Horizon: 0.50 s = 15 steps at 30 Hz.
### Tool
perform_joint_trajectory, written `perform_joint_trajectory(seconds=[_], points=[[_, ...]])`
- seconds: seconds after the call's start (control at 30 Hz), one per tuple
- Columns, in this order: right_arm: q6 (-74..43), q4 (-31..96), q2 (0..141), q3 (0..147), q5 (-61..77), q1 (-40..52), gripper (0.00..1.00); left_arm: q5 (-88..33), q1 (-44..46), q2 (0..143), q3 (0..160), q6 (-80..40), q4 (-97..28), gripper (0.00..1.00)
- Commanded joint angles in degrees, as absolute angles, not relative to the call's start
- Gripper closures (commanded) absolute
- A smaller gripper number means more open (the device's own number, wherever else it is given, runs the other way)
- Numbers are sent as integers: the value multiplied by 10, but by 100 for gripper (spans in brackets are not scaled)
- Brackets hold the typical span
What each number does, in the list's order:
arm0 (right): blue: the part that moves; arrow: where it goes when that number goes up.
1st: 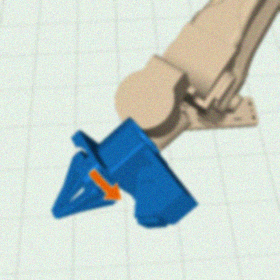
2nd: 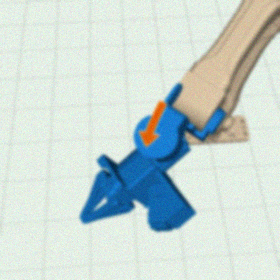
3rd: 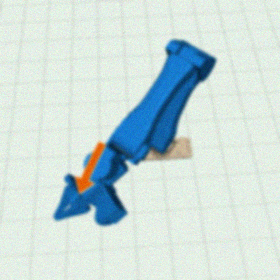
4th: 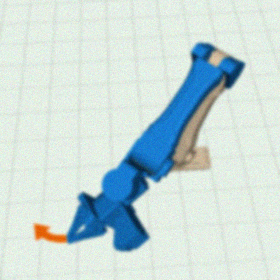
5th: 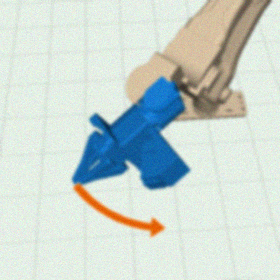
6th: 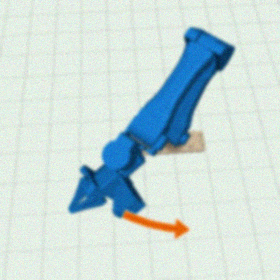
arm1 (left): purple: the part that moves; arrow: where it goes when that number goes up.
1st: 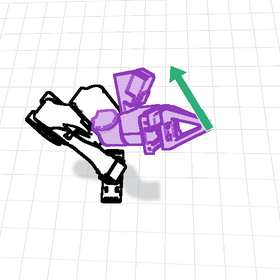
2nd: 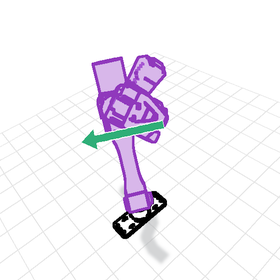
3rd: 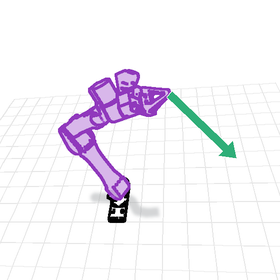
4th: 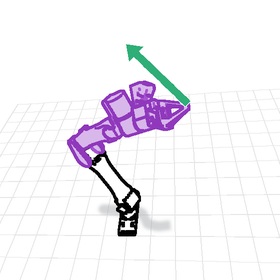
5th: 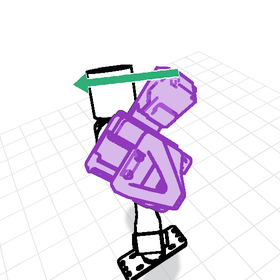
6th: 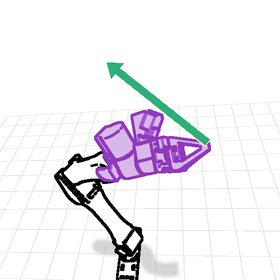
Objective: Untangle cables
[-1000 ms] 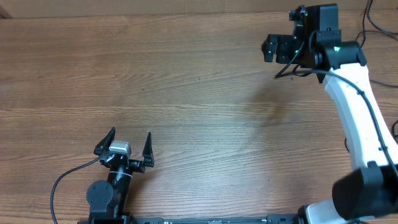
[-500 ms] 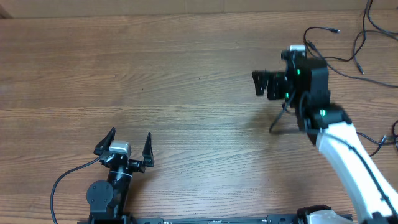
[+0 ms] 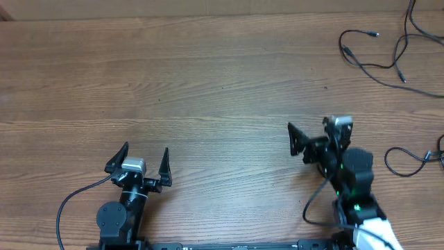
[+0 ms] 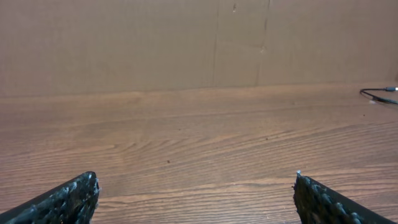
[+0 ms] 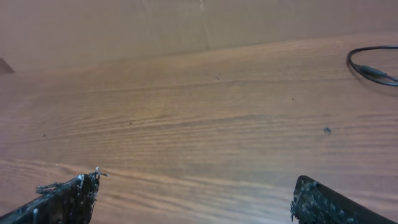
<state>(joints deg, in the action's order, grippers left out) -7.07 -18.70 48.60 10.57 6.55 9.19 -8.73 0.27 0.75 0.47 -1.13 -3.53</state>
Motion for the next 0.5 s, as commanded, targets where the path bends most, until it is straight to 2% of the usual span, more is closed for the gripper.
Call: perform_joint_trajectory(seconds=[0.0,0.17,0.47], points=[[-75,-196,422,61,51,93,0,-86,-1,2,3,-2,-38,0],[-74,-155,312,22,41,93,0,-86,-1,2,3,-2,-38,0],[-74,8,159,4,36,91,0,-86,-1,2,3,-2,-38,0]])
